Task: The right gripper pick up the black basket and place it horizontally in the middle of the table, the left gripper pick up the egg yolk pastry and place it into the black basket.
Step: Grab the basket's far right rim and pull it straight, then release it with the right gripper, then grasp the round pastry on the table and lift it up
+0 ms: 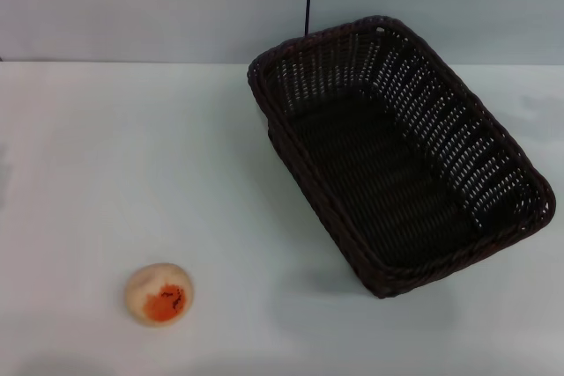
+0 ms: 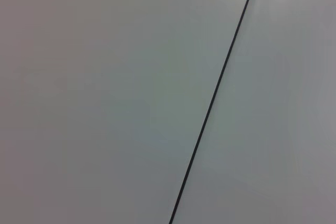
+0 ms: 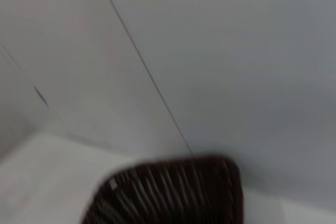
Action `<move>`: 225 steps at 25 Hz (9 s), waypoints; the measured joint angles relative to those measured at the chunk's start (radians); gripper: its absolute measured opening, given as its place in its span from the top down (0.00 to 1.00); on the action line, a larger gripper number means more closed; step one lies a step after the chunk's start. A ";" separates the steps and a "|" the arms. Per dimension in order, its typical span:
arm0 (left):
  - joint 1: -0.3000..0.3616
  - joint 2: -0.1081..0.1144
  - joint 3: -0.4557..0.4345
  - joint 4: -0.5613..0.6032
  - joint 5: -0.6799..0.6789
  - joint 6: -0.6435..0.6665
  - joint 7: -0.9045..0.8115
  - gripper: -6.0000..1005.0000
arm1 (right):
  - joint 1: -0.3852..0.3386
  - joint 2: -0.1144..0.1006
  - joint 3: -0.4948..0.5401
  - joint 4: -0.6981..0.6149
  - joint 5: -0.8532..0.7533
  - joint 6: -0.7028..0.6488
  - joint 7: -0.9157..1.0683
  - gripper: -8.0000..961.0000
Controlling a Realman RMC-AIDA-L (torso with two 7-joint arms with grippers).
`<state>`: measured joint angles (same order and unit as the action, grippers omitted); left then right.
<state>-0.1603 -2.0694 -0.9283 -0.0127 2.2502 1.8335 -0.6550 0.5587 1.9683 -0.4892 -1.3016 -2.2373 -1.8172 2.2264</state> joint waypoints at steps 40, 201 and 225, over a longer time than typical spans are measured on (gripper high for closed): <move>0.001 0.002 0.025 -0.040 -0.013 -0.103 0.001 0.30 | 0.204 0.043 -0.395 0.178 -0.487 -0.029 0.144 0.29; 0.015 0.006 1.034 0.211 0.011 -0.163 0.037 0.31 | -0.224 0.099 0.046 0.989 1.286 0.401 -1.191 0.55; 0.000 0.008 1.039 0.209 0.002 -0.198 0.040 0.87 | -0.221 0.099 0.046 0.989 1.285 0.424 -1.193 0.55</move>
<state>-0.1601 -2.0613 0.1105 0.1963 2.2522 1.6356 -0.6151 0.3378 2.0677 -0.4433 -0.3129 -0.9523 -1.3931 1.0339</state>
